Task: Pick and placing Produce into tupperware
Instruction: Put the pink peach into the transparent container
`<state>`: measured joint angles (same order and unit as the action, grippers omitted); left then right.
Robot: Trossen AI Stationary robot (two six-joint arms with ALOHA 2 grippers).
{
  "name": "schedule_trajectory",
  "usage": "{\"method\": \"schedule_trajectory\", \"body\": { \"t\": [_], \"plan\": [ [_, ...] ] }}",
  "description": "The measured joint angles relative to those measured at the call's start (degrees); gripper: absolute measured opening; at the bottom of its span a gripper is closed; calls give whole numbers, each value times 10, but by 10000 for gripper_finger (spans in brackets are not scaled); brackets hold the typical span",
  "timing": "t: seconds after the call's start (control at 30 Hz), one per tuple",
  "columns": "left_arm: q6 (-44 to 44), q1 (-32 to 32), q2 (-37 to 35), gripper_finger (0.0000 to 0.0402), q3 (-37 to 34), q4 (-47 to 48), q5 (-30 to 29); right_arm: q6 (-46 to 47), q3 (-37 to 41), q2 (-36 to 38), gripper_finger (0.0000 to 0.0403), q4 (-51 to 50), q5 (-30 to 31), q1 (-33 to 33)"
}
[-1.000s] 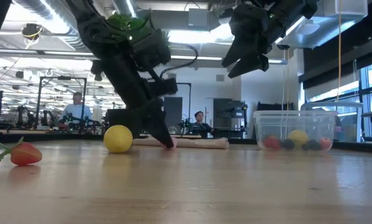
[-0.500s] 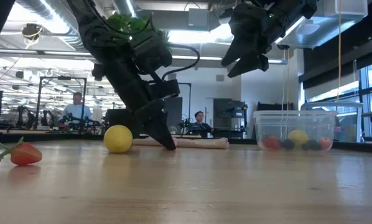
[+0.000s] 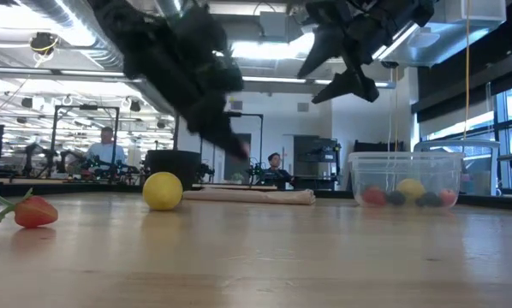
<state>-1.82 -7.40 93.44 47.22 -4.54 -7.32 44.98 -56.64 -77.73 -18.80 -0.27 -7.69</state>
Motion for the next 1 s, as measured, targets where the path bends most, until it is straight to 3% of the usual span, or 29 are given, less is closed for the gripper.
{"method": "schedule_trajectory", "body": {
  "t": [0.17,0.33,1.0],
  "plan": [
    [-49,0,-79,79,1,-38,-43,47,0,0,249,59,0,0],
    [-105,0,-117,71,1,-100,-52,57,0,0,249,114,5,-2],
    [-140,6,-118,66,1,-211,-48,55,-1,-14,249,217,6,-27]
  ]
}}
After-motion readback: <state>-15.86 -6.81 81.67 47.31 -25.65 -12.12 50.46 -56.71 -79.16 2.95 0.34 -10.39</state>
